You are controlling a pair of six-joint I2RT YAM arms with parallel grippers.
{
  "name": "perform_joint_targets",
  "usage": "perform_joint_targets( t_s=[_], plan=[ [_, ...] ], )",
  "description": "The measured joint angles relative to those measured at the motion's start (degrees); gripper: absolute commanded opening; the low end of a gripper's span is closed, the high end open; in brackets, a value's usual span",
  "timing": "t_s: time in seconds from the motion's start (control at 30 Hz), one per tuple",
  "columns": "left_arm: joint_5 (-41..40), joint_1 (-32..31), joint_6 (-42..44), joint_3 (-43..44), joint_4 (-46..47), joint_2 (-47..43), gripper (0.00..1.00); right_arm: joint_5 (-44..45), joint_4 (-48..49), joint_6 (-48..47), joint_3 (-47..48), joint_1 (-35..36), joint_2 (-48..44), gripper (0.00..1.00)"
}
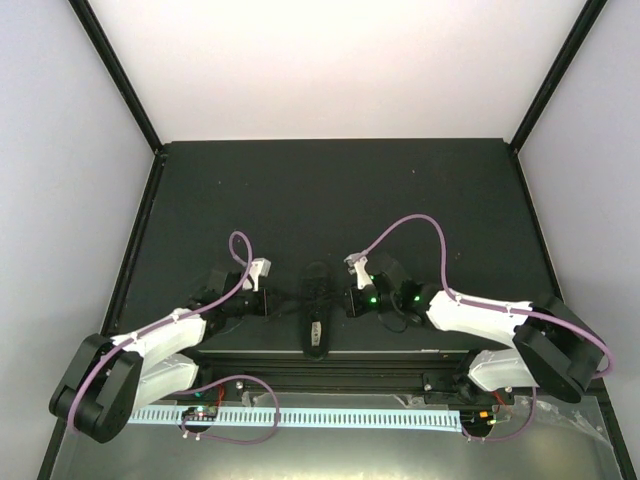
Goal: Tie the shoes
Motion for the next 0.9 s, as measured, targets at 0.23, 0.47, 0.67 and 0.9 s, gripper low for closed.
perform_joint_targets(
  t_s=[0.23, 0.47, 0.67, 0.9],
  plan=[
    [-0.9, 0.2, -1.1, 0.0, -0.2, -0.7, 0.02, -1.9, 1.7, 0.9, -1.6, -1.9, -0.3, 0.02],
    [-0.6, 0.3, -0.8, 0.0, -0.2, -0.7, 0.02, -4.3, 2.3, 0.2, -1.4, -2.5, -0.2, 0.02],
    [0.7, 1.0, 1.3, 0.1, -0.6, -2.0, 0.21, -5.0, 0.8, -2.2, 5.6, -3.1, 6.3, 0.09],
    [-1.0, 1.0, 3.5, 1.7, -5.3, -6.3, 0.81, -5.0, 0.8, -3.3, 11.3, -3.9, 13.6, 0.67]
  ],
)
